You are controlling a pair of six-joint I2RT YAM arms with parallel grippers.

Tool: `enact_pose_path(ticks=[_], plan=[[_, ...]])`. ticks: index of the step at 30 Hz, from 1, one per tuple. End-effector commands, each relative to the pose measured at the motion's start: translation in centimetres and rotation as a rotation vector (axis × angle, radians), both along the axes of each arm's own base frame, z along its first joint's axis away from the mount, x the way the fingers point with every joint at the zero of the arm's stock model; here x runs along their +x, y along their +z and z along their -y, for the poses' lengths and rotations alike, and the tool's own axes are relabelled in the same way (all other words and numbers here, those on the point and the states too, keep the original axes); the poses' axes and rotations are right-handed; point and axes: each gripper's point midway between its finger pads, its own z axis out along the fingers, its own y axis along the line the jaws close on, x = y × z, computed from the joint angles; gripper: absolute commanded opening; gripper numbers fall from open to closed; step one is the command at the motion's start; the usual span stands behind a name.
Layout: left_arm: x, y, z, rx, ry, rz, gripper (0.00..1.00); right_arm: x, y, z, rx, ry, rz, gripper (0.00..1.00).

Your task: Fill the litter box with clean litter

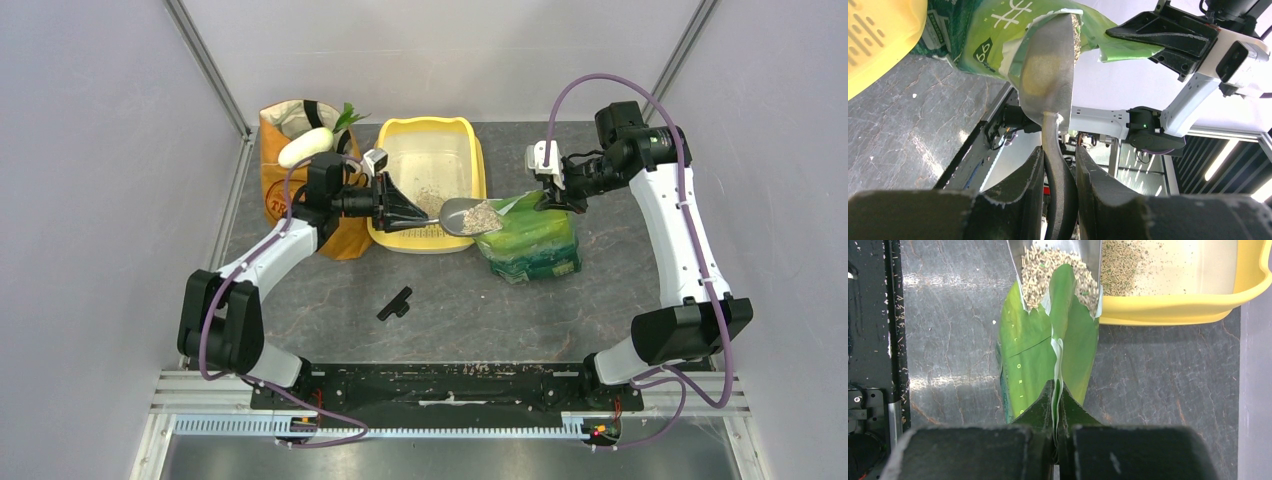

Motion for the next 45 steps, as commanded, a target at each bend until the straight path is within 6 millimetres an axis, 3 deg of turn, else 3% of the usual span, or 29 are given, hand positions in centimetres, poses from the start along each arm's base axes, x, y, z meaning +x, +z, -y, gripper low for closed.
enact_pose_path(ticks=[1,15,22,39,45], plan=[[-1.2,1.0,-1.1,-0.024,-0.010,0.036,0.02,0.4,2.9,-0.5,0.052,-0.010,0.090,0.00],[-0.5,1.6,-2.2,-0.041,0.038,0.049,0.02,0.9,4.3,-1.3,0.082,-0.009,0.101,0.00],[0.1,3.0,-3.0,-0.064,0.077,0.055,0.02,1.4,4.7,-2.0,0.093,-0.015,0.107,0.00],[2.8,5.4,-6.2,-0.122,0.200,0.051,0.02,3.6,4.9,-3.2,0.108,-0.060,0.066,0.00],[4.8,6.2,-8.2,-0.125,0.282,0.069,0.02,4.0,4.6,-3.3,0.101,-0.063,0.064,0.00]])
